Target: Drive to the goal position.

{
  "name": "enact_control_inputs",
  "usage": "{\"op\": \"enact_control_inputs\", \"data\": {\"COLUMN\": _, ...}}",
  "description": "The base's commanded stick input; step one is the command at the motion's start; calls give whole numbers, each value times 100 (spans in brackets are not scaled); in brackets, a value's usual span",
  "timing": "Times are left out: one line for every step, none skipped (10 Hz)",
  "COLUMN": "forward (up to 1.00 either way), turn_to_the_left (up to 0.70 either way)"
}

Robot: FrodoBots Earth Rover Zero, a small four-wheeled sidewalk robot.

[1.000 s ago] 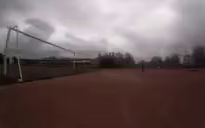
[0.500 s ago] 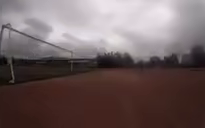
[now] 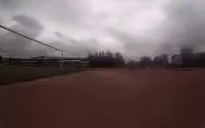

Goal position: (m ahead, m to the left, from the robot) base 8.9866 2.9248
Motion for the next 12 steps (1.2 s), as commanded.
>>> {"op": "enact_control_inputs", "data": {"forward": 70, "turn_to_the_left": 0}}
{"op": "enact_control_inputs", "data": {"forward": 70, "turn_to_the_left": 0}}
{"op": "enact_control_inputs", "data": {"forward": 70, "turn_to_the_left": 0}}
{"op": "enact_control_inputs", "data": {"forward": 70, "turn_to_the_left": 0}}
{"op": "enact_control_inputs", "data": {"forward": 70, "turn_to_the_left": 0}}
{"op": "enact_control_inputs", "data": {"forward": 70, "turn_to_the_left": 0}}
{"op": "enact_control_inputs", "data": {"forward": 70, "turn_to_the_left": 0}}
{"op": "enact_control_inputs", "data": {"forward": 70, "turn_to_the_left": 0}}
{"op": "enact_control_inputs", "data": {"forward": 70, "turn_to_the_left": 0}}
{"op": "enact_control_inputs", "data": {"forward": 70, "turn_to_the_left": 0}}
{"op": "enact_control_inputs", "data": {"forward": 70, "turn_to_the_left": 0}}
{"op": "enact_control_inputs", "data": {"forward": 70, "turn_to_the_left": 0}}
